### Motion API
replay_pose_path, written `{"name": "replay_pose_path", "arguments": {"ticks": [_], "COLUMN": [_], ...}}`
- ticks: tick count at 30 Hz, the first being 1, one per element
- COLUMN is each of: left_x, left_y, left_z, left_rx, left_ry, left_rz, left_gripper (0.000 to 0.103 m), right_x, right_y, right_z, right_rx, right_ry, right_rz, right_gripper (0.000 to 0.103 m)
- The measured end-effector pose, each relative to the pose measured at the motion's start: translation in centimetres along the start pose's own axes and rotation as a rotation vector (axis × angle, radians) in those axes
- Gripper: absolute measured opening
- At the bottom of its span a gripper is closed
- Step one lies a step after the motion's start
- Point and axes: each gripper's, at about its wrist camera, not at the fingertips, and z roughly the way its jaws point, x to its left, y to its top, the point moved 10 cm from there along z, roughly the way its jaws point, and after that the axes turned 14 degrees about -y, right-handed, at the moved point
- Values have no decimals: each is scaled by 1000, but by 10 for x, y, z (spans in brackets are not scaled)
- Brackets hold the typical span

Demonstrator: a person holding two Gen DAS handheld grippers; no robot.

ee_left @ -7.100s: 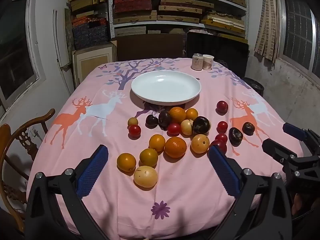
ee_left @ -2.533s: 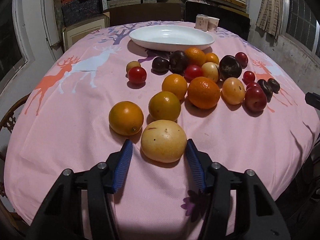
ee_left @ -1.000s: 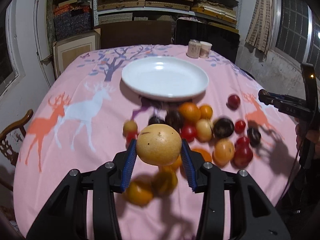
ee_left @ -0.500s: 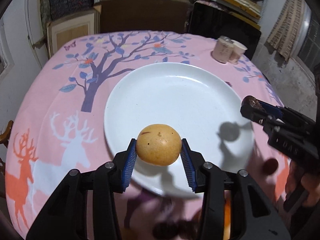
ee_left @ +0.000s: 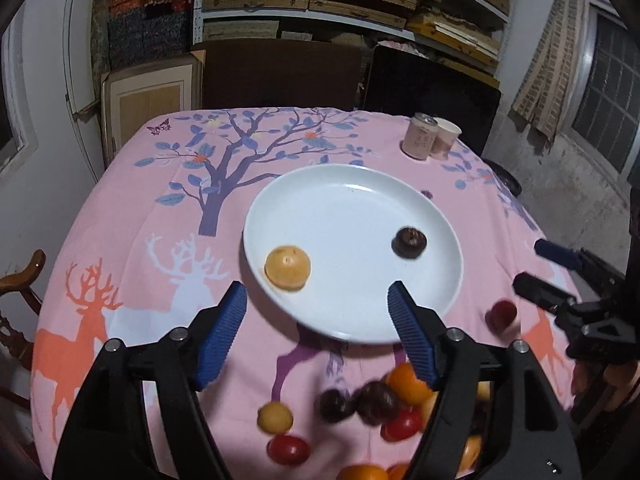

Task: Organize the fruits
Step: 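Release the pale yellow fruit and dark plum onto the white plate with both tools, then grasp an orange with the left tool while the right tool grasps a dark plum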

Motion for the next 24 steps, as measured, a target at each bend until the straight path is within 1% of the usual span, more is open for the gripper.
{"name": "replay_pose_path", "arguments": {"ticks": [3, 5, 6, 9, 12, 15, 17, 19, 20, 22, 24], "left_x": [-15, -21, -22, -22, -19, -9, -4, -3, -5, -8, -10], "left_y": [-46, -80, -97, -137, -162, -181, -188, -193, -194, -192, -190], "left_z": [-27, -41, -47, -58, -64, -61, -57, -50, -48, -40, -36], "left_rx": [31, 55, 70, 94, 109, 136, 162, 182, 183, 185, 171], "left_ry": [17, 29, 32, 53, 80, 87, 107, 92, 85, 99, 122], "left_rz": [88, 123, 135, 145, 154, 140, 147, 153, 156, 186, 221], "left_gripper": [71, 71, 71, 71, 71, 70, 63, 48, 45, 38, 38], "right_x": [-11, -20, -24, -33, -31, -26, -23, -22, -21, -22, -24], "right_y": [-34, -58, -69, -99, -121, -134, -138, -142, -144, -147, -152], "right_z": [-38, -56, -63, -76, -81, -83, -86, -88, -88, -88, -86], "right_rx": [-42, -49, -43, -18, 5, 19, 21, 24, 26, 36, 43], "right_ry": [-27, -18, -6, 36, 38, 31, 38, 43, 45, 42, 33], "right_rz": [-15, 4, 22, 82, 94, 72, 69, 68, 68, 66, 63], "right_gripper": [99, 99, 99, 99, 99, 99, 99, 99, 99, 99, 99]}}
